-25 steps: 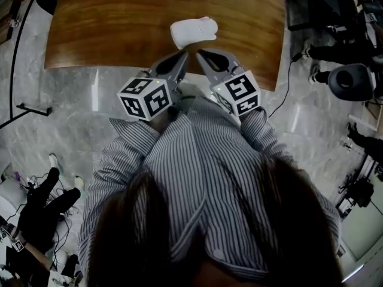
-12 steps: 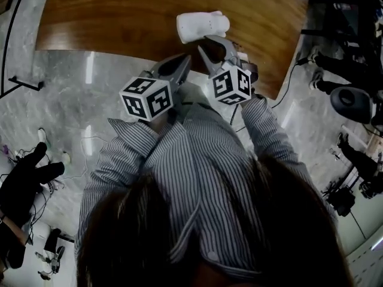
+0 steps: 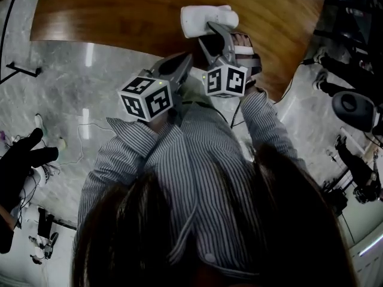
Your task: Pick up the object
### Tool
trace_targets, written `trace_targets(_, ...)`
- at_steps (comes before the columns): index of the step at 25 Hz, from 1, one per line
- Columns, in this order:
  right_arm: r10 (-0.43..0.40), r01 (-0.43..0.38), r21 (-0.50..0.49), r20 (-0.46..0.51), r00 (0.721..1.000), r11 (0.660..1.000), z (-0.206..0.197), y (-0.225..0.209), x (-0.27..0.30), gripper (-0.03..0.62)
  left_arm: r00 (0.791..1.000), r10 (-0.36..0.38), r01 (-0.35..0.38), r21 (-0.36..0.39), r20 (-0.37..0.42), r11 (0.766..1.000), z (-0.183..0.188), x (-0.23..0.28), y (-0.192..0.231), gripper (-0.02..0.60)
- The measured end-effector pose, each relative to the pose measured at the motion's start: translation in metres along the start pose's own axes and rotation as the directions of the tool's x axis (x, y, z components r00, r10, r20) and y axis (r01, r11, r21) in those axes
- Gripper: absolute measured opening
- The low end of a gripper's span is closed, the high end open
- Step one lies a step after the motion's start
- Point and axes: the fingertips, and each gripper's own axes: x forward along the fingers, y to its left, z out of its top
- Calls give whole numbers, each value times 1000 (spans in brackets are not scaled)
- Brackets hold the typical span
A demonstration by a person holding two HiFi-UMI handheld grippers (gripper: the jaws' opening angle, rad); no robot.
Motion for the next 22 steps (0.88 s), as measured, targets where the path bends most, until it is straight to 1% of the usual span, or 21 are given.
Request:
trace_targets(7,-59,58,-30,-43,997,998,1,-7,12,192,1000,11,-12,-30,-10,999,-5,6,10,0)
trace_targets(11,-65,65,15,-14,998,998,2,-6,13,178,1000,20,-20,-24,1,1000,-1,4,12,0)
trace_targets(17,-52,52,78,-11,999,996,19,-17,9,144,999,24,-24,-8,27,1000,13,-7,15,0)
trace_targets(22,-28,30,133,-20,999,991,11,-33,4,129,999,33,-33,0,41,999,26,0,14,0)
